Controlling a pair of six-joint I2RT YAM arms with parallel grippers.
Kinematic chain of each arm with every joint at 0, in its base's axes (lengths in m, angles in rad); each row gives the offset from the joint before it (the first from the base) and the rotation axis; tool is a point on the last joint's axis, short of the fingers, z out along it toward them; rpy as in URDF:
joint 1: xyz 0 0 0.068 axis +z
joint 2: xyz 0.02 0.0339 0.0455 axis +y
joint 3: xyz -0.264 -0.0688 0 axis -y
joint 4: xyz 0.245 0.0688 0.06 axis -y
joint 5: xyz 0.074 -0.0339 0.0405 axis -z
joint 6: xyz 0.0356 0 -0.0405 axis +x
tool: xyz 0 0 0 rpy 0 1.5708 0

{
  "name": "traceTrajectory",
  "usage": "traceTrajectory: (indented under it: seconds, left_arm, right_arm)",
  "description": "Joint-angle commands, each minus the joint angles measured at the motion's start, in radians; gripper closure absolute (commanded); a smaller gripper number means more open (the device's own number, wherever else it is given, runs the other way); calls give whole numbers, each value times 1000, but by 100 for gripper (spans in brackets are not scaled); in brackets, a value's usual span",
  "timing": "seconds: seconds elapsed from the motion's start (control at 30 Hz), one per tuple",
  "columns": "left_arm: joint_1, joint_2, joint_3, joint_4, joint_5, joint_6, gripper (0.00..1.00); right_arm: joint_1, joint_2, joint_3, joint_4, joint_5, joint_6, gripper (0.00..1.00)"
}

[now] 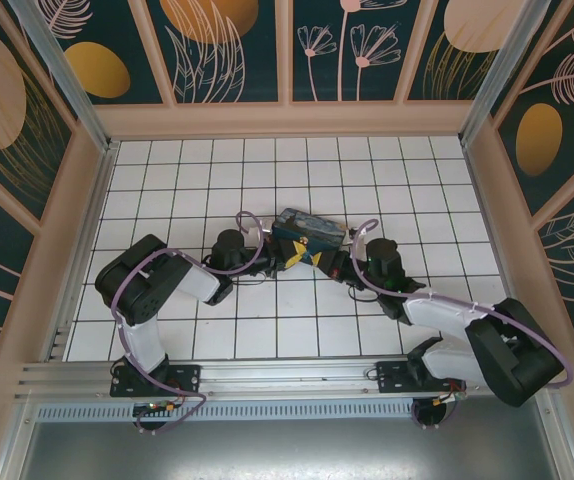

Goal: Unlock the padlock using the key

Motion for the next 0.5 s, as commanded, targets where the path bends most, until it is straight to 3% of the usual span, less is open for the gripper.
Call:
traceTrajectory:
  seconds: [0.0,0.17,0.33,0.47]
  left_arm:
    - [-20,-17,7,77,84,3,100]
    - [-19,-18,4,73,83,8,100]
    - [-19,-22,4,66,87,13,100]
    - [-20,-28,4,63,88,13,100]
  right_arm:
    - [28,-10,97,-69,75,-147,100]
    - [52,25,142,-69,75,-161,100]
    - [1,106,78,223,-85,56,100]
    - [-25,156,74,340,-148,169,100]
